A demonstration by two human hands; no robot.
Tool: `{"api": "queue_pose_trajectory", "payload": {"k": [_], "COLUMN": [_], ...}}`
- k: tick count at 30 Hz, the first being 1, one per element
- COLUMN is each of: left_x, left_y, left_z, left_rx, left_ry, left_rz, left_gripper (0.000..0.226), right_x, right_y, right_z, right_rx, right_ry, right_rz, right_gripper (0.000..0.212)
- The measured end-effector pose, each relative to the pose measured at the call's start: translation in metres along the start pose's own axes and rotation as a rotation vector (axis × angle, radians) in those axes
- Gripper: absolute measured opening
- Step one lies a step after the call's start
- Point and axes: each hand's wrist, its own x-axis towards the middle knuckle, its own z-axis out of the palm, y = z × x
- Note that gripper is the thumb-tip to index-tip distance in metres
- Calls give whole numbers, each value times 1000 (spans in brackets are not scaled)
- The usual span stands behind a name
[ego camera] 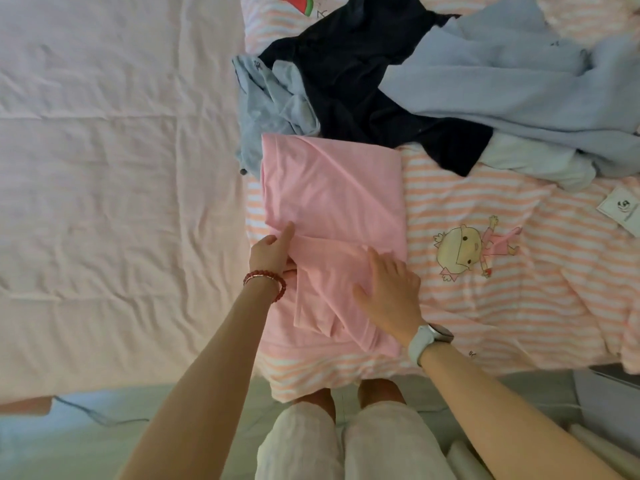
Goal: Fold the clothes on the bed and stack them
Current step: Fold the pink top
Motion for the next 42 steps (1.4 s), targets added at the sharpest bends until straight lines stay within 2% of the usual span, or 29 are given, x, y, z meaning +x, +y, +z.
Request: {"api": "queue_pose_trajectory", "payload": {"k": [5, 7, 9, 11, 13, 14, 15, 17, 19, 22, 24, 26, 28, 29, 30, 32, 33, 34, 35, 36, 38, 39, 42], "left_x": [5, 2, -2, -5, -6, -6, -7, -9, -13, -19, -23, -25, -25, -25, -27, -29, -30, -31, -33, -34, -33, -33, -38], "left_y": [4, 3, 1, -1, -3, -4, -6, -10, -13, -18, -23, -27, -30, -30, -29, -27, -28, -29, -32, -34, -43, -47, -59], "left_z": [-6, -9, -13, -20, -31, -37, -42, -48, -47, -39, -32, -29, -30, -31, -33, -35, -37, -37, -38, -38, -40, -40, -37], "left_rx": [77, 120, 114, 99, 73, 48, 29, 13, 15, 38, 53, 82, 101, 108, 122, 176, 179, 157, 152, 182, 331, 376, 352], "left_ry": [-49, -80, -108, -90, -64, -66, -78, -117, -145, -153, -146, -127, -132, -142, -150, -162, -179, -199, -217, -221, -157, -101, -12], "left_rz": [-32, -5, 36, 87, 121, 120, 106, 68, 68, 99, 118, 139, 141, 139, 137, 104, 79, 52, 29, 30, 110, 156, 193], "left_gripper": [15, 14, 11, 12, 13, 15, 17, 19, 17, 17, 17, 17, 20, 24, 31, 52, 51, 41, 31, 26, 34, 34, 31], "right_x": [16, 21, 17, 1, -19, -27, -31, -30, -25, -23, -26, -24, -23, -22, -23, -30, -33, -34, -34, -33, -33, -32, -36], "right_y": [-3, -5, -10, -19, -30, -33, -32, -23, -14, -17, -25, -30, -32, -31, -30, -32, -29, -25, -19, -11, 9, 20, 41], "right_z": [-5, -12, -20, -30, -34, -31, -25, -14, -6, 5, 15, 18, 17, 17, 16, 11, 9, 9, 9, 10, 13, 16, 25], "right_rx": [-14, -54, -43, 315, 670, 741, 777, 727, 629, 455, 176, -45, 39, 154, 241, 320, 366, 449, 541, 597, 564, 546, 614], "right_ry": [12, -5, -38, -241, -504, -547, -497, -198, -24, -88, -86, 9, 100, 72, -43, -400, -476, -442, -330, -146, 170, 245, 182], "right_rz": [128, 86, -34, -137, -196, -218, -220, -169, -138, -158, -108, -57, -114, -219, -345, -509, -486, -400, -284, -179, 22, 133, 346], "right_gripper": [52, 38, 16, 3, 12, 14, 14, 11, 20, 47, 58, 43, 25, 22, 22, 28, 30, 30, 29, 28, 28, 29, 26]}}
